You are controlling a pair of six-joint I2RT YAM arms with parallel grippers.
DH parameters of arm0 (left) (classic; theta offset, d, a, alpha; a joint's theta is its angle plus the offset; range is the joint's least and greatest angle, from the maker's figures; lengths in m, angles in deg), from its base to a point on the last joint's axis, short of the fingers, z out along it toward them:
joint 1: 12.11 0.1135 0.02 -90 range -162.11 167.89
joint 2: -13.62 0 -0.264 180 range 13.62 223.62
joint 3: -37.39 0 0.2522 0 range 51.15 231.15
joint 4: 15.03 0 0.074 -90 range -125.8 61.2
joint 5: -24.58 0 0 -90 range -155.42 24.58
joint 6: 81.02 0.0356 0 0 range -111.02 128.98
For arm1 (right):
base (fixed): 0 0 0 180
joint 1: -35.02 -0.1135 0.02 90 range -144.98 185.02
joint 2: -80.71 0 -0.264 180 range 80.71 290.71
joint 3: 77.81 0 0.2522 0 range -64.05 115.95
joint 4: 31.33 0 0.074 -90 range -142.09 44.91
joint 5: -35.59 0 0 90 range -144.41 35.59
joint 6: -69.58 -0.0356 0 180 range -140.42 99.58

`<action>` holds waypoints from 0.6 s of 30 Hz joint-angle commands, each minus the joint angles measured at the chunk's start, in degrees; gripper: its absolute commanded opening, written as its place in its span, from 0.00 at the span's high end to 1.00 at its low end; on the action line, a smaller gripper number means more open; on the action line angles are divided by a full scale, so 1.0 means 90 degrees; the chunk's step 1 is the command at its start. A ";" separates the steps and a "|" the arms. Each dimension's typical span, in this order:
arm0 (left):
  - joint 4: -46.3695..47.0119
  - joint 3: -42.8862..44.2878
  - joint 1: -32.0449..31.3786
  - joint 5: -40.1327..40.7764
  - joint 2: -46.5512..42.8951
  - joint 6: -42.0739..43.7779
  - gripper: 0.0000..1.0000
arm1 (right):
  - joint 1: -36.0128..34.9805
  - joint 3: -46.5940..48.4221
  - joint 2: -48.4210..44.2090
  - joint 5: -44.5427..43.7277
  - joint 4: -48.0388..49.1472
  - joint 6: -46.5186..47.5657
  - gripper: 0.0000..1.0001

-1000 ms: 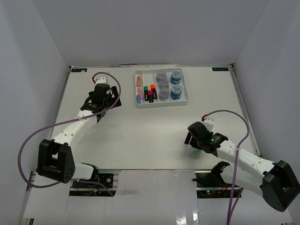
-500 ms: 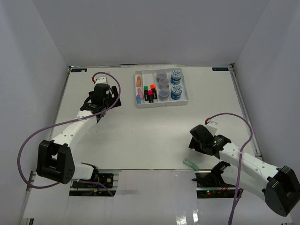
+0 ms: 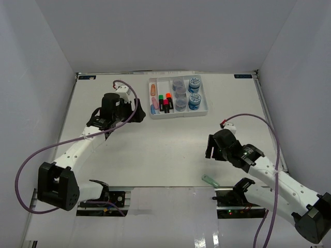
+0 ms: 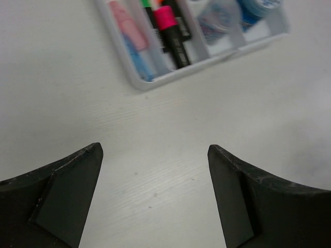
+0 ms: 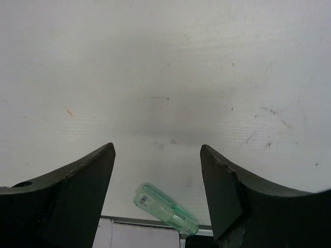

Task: Sort the stationery into containers
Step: Pick up the stationery from the corner of the board.

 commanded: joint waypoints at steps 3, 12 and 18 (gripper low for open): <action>0.0257 0.0083 -0.1313 -0.1583 -0.0461 0.1095 0.07 | 0.0021 0.1835 -0.0171 -0.1112 -0.0129 0.1197 0.18; 0.0081 0.0288 -0.4038 -0.1662 0.0240 0.1894 0.03 | 0.0070 0.3352 -0.0532 -0.2090 -0.0119 0.2409 0.03; 0.0120 0.0999 -0.5415 -0.1388 0.1617 0.2345 0.02 | 0.0070 0.3695 -0.0854 -0.1837 -0.0109 0.2644 0.10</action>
